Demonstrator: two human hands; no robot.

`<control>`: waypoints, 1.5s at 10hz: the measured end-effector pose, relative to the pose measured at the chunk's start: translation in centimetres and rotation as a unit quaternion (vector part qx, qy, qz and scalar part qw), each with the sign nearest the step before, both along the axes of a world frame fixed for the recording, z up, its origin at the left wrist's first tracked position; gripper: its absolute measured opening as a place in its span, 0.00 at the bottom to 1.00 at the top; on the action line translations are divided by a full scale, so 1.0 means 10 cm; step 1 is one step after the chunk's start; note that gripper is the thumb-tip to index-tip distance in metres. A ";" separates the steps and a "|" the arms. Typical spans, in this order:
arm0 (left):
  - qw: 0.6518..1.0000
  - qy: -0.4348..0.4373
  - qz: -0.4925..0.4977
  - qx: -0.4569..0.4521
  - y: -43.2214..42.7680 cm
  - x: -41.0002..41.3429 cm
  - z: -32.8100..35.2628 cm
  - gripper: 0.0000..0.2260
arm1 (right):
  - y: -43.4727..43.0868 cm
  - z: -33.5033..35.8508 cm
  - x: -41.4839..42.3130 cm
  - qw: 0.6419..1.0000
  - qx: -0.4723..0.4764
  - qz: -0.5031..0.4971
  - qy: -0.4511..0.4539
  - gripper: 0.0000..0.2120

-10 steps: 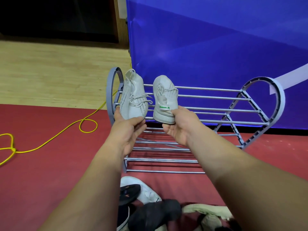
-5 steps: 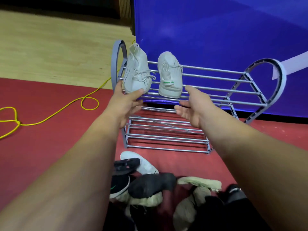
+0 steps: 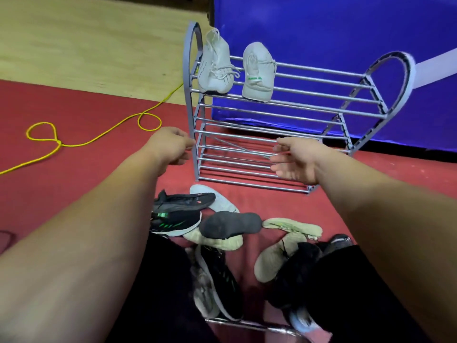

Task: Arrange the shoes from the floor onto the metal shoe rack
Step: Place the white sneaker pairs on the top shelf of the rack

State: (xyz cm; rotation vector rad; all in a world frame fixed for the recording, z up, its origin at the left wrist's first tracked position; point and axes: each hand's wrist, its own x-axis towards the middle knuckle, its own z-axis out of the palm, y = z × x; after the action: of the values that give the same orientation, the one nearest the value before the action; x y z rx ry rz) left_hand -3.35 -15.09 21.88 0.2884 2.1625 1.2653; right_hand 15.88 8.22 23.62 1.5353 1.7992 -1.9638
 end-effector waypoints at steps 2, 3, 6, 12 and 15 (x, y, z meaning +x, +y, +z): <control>0.979 0.050 -0.124 -0.152 0.16 0.11 -0.45 0.08 | 0.16 -0.52 0.14 0.999 -0.046 0.005 -0.024 0.12; 0.947 0.071 -0.202 -0.240 0.18 0.18 -0.69 0.13 | 0.24 -0.80 0.24 0.998 -0.049 -0.019 -0.040 0.12; 0.913 -0.027 -0.258 -0.314 0.22 0.63 -1.85 0.07 | 0.44 -1.79 0.32 0.988 -0.090 -0.001 -0.128 0.10; 0.934 -0.120 0.080 -0.327 -0.01 0.51 -2.94 0.18 | -0.10 -3.15 -0.26 0.976 -0.059 0.103 -0.182 0.13; 0.911 -0.079 -0.036 -0.403 -0.41 0.48 -3.15 0.24 | -0.38 -3.54 -0.75 0.886 0.122 0.416 -0.166 0.27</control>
State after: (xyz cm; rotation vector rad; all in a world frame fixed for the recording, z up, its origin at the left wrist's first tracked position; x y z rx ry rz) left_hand 1.42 -19.15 -9.63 -0.0808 2.2956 0.2619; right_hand 8.37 4.41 -11.73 0.8071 2.0847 -1.0377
